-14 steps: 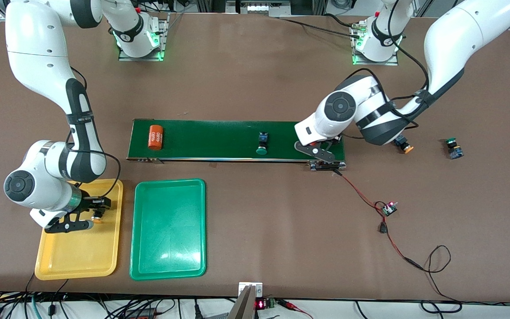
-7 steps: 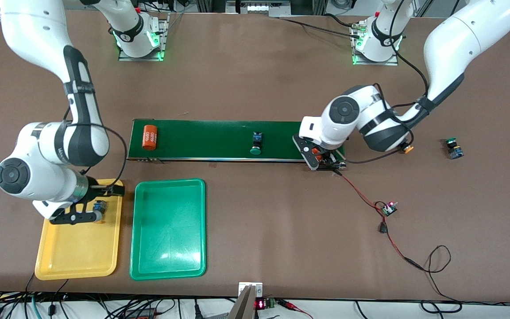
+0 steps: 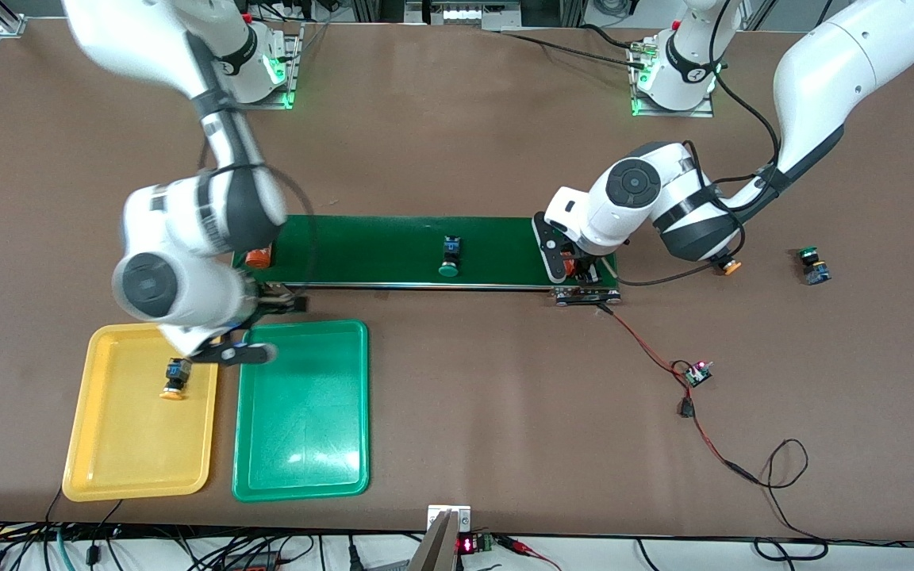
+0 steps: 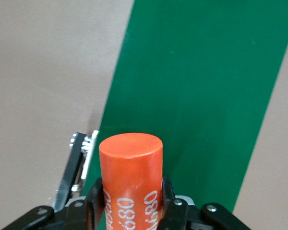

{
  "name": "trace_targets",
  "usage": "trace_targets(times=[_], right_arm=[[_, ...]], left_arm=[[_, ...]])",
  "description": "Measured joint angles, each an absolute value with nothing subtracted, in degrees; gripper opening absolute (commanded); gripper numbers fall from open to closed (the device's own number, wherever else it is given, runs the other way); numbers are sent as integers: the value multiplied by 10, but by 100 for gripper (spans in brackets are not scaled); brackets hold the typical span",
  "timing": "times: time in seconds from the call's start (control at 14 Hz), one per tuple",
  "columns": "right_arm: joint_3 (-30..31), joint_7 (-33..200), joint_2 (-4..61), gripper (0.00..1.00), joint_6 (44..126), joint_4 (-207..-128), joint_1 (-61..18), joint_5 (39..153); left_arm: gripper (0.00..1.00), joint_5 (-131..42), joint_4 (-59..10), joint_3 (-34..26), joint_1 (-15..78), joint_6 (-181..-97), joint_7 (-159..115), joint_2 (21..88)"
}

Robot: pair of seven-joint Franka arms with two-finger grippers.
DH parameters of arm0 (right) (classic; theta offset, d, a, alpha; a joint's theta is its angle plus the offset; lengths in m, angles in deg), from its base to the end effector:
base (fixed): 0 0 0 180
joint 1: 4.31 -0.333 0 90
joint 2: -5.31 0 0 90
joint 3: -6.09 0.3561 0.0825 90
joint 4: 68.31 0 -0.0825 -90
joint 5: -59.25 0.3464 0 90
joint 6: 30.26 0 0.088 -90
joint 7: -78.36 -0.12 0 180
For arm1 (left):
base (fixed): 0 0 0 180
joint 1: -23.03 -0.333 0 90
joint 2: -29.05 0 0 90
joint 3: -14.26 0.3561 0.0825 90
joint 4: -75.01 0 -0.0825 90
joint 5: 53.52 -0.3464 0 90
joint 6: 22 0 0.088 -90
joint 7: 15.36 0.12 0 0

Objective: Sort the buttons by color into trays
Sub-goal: 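Drop the yellow button into the yellow tray while the left gripper places the cylinder, then grasp the green button with the right gripper while the left gripper reaches a yellow button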

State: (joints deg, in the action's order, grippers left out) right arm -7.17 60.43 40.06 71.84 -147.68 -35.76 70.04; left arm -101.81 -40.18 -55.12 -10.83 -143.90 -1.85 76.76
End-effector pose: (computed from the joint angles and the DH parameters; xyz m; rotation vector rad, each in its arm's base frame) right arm 0.6298 0.2625 0.3839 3.1092 -0.0399 -0.3082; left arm 0.5191 -0.2432 0.2923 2.4535 -1.8244 -0.0465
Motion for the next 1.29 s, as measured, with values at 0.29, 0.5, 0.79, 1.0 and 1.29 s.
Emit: trace_targets(times=[0.29, 0.5, 0.79, 1.0, 1.29], right_arm=[[-71, 511, 400, 100, 719, -1479, -458, 700], [-72, 497, 401, 100, 719, -1488, -496, 703], [-71, 425, 406, 100, 743, -1499, -533, 726], [-72, 408, 413, 100, 753, -1501, -544, 732], [-72, 406, 432, 100, 796, -1518, -554, 733]], left_arm=[[100, -1018, -408, -555, -107, -1426, -19, 768], [100, -1018, -404, -572, -109, -1408, -20, 768], [100, -1016, -347, -635, -139, -1279, -46, 764], [100, -1007, -311, -638, -182, -1232, -130, 761], [100, -1005, -322, -614, -229, -1211, -330, 764]])
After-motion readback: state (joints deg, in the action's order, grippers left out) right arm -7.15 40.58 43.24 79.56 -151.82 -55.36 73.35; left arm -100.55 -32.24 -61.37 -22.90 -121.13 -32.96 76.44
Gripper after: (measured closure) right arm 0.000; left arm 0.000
